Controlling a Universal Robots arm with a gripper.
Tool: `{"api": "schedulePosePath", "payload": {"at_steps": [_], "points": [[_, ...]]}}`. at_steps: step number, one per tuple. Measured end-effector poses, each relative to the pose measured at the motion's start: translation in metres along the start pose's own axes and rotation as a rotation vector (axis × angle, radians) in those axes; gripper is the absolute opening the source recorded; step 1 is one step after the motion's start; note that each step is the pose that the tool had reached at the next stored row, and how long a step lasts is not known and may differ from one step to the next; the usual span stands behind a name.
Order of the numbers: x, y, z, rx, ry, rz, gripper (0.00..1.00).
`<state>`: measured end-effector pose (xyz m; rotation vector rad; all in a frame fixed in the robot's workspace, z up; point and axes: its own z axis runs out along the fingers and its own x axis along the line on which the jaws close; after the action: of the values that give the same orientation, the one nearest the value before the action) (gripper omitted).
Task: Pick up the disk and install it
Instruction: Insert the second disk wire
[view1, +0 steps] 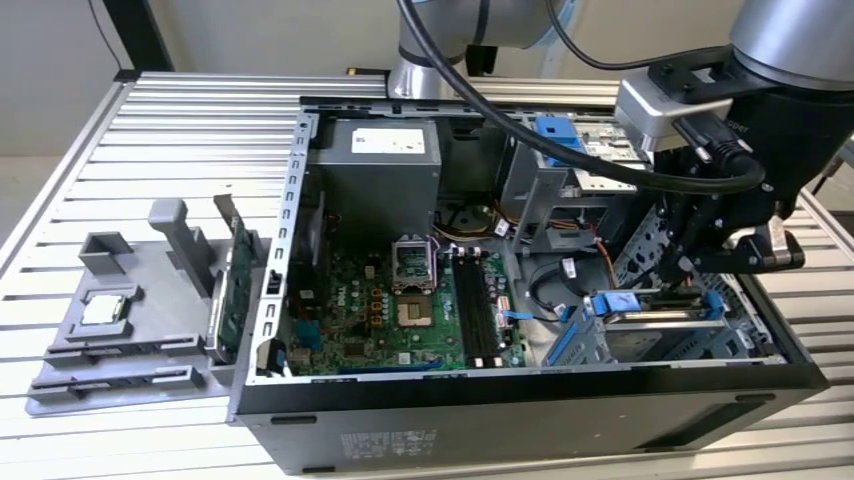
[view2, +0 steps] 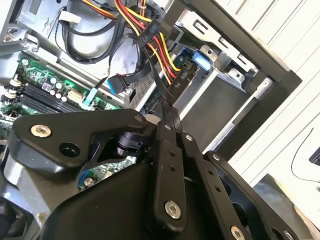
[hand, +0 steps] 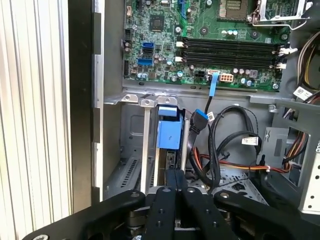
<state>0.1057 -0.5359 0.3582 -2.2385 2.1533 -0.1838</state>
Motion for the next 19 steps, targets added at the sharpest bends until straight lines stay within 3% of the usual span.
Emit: {"api": "schedulePosePath", "payload": {"at_steps": [8, 19], "points": [[0.0002, 0.0004, 0.0007, 0.0001, -0.0034, 0.001, 0.0], [0.003, 0.0086, 0.0, 0.0, -0.0033, 0.001, 0.0]]}}
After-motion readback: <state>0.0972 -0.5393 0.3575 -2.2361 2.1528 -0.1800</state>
